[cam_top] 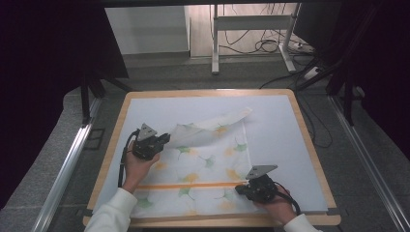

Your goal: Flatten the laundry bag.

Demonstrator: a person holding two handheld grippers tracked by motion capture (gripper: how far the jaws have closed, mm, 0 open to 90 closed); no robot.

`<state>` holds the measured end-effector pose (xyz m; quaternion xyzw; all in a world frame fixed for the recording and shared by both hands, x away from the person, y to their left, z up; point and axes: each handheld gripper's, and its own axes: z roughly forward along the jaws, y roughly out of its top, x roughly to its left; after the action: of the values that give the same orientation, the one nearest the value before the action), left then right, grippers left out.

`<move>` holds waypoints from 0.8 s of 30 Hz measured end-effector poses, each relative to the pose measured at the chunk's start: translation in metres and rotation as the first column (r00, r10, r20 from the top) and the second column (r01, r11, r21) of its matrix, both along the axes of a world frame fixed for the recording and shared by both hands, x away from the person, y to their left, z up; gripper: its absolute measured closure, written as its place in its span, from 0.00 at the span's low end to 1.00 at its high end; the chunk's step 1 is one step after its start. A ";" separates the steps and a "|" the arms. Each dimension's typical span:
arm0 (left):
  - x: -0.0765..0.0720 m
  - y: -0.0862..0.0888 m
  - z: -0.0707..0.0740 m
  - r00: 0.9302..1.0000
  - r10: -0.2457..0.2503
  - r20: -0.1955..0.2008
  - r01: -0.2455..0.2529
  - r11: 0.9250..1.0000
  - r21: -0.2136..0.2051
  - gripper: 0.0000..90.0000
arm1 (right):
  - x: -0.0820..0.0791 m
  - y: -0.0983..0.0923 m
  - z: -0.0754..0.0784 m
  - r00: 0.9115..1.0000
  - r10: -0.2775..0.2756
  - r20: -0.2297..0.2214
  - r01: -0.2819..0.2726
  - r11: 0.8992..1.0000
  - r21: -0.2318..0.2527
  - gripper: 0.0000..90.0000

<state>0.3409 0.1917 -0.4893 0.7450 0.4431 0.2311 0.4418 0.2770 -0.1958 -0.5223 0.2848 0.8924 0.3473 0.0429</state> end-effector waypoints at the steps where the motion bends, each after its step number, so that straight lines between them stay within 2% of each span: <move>1: 0.000 0.001 0.000 1.000 0.002 0.002 -0.002 1.000 0.000 0.96 | 0.000 0.000 0.000 1.000 0.000 0.000 0.000 1.000 0.000 0.97; 7: 0.005 0.005 -0.002 1.000 0.021 -0.005 -0.021 1.000 -0.002 0.96 | 0.000 0.000 0.000 1.000 0.002 0.000 -0.002 1.000 0.000 0.97; 9: 0.008 0.007 -0.002 1.000 0.019 -0.009 -0.019 1.000 0.011 0.96 | 0.000 0.000 0.000 1.000 0.005 0.001 -0.005 1.000 -0.001 0.97; 15: 0.020 0.008 0.001 1.000 0.025 -0.009 -0.025 1.000 0.008 0.96 | 0.001 0.000 0.000 1.000 0.005 -0.002 -0.005 1.000 0.004 0.97; 24: 0.033 0.011 0.004 0.999 0.038 -0.024 -0.037 0.999 0.040 0.96 | 0.002 -0.001 0.000 1.000 0.006 -0.005 -0.006 1.000 0.008 0.97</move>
<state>0.3743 0.2027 -0.4856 0.7479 0.4578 0.2389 0.4171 0.2789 -0.1968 -0.5227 0.2831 0.8920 0.3502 0.0386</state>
